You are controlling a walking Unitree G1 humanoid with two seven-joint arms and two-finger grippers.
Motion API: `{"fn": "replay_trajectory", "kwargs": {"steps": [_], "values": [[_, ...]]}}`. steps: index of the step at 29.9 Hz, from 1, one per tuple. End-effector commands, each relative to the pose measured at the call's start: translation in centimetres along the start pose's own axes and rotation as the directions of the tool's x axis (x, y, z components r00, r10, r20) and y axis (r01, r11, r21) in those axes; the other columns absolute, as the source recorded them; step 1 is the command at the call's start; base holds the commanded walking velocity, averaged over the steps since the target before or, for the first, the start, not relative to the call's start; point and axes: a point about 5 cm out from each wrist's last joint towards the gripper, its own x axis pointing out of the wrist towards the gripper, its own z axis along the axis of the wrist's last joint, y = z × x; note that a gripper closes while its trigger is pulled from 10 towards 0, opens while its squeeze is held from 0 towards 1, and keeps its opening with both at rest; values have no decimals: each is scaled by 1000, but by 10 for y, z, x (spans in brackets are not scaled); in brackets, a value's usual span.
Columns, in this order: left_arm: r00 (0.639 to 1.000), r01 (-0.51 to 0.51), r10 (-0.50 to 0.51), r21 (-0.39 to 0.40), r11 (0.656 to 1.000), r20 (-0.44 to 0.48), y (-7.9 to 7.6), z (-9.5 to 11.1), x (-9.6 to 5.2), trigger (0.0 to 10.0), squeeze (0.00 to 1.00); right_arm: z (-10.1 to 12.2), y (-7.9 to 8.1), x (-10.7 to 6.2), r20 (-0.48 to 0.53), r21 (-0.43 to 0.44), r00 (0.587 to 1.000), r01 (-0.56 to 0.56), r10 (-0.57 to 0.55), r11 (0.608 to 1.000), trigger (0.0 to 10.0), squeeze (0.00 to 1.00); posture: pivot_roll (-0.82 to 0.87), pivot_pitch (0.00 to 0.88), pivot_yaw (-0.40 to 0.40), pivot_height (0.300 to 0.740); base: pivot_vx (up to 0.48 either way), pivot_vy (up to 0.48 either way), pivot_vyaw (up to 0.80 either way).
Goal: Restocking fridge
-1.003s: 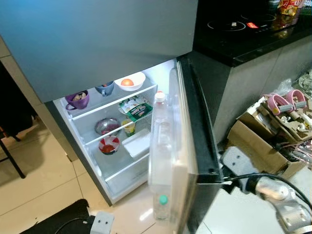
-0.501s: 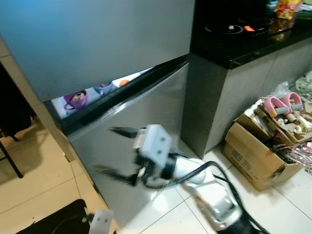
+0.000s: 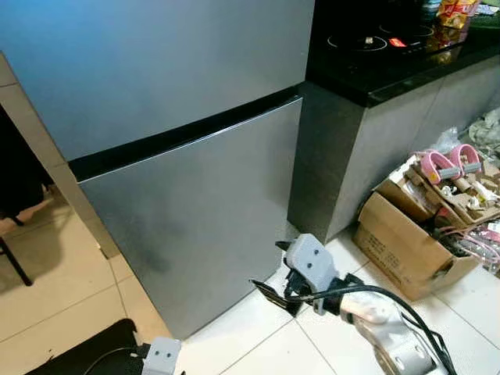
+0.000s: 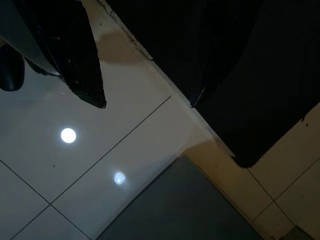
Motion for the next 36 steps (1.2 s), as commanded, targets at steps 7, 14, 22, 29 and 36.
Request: {"fn": "replay_trajectory", "kwargs": {"steps": [7,14,22,29,36], "values": [[999,-42,41,-29,999,-18,6,-4,-1,10000,0,-64,-24,-22,-223,132,912,378,-345,916,10000,0,-89,127,17,740,0,0,0],[999,-46,46,-23,999,-20,7,-5,-2,10000,0,-125,-24,-65,-451,103,695,663,-559,741,10000,0,-80,126,22,740,0,0,0],[1000,-23,24,-12,1000,8,6,-6,-4,10000,0,-176,-2,-124,-653,15,419,840,-631,542,10000,0,-81,123,25,740,0,0,0],[971,222,-226,55,973,76,-18,10,-2,10000,0,-188,8,-145,-684,-59,338,857,-646,511,10000,0,-90,120,29,740,0,0,0],[952,204,-231,146,968,202,-26,49,7,10000,0,-174,-12,-126,-598,-16,360,888,-716,459,10000,0,-92,114,42,740,0,0,0]]}}
